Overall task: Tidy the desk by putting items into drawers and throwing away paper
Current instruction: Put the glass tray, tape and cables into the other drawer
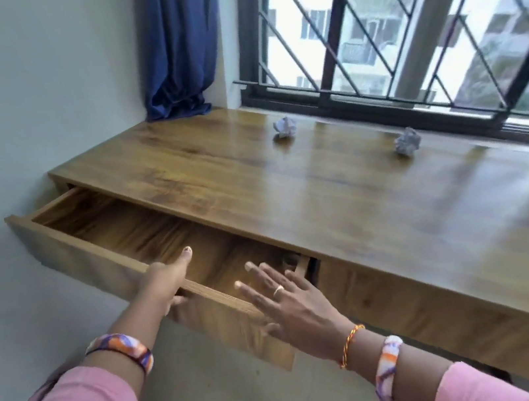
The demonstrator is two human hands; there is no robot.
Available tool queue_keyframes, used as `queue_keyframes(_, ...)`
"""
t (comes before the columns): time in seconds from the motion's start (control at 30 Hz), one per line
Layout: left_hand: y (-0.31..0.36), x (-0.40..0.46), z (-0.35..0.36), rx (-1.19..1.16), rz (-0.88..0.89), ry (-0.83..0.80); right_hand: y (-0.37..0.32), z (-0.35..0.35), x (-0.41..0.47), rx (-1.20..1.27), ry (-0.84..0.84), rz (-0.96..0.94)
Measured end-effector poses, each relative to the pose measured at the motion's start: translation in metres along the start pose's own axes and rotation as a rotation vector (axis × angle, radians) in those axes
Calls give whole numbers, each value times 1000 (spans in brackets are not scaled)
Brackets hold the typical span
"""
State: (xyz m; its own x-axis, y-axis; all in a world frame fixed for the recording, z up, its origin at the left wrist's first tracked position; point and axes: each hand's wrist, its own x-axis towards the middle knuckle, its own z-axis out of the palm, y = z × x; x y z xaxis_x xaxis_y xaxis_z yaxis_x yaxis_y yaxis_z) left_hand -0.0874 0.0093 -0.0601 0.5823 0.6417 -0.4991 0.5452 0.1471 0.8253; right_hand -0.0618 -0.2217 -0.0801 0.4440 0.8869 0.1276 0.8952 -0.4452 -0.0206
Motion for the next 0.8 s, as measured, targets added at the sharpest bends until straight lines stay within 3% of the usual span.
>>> queue_keyframes(0.13,27,19,25,-31,-34,-52,33,-14,18,4,-105,356)
queue_keyframes(0.27,46,35,50,-34,-51,-33,57,-12,25,13,-189,522)
queue_keyframes(0.47,52,67,75,5,6,-2,76,-6,23,-150,-43,375)
queue_keyframes(0.6,21,150,99,6,33,31,91,6,25,-155,79,357)
queue_keyframes(0.8,52,101,97,-70,18,6,96,9,18,-218,139,281)
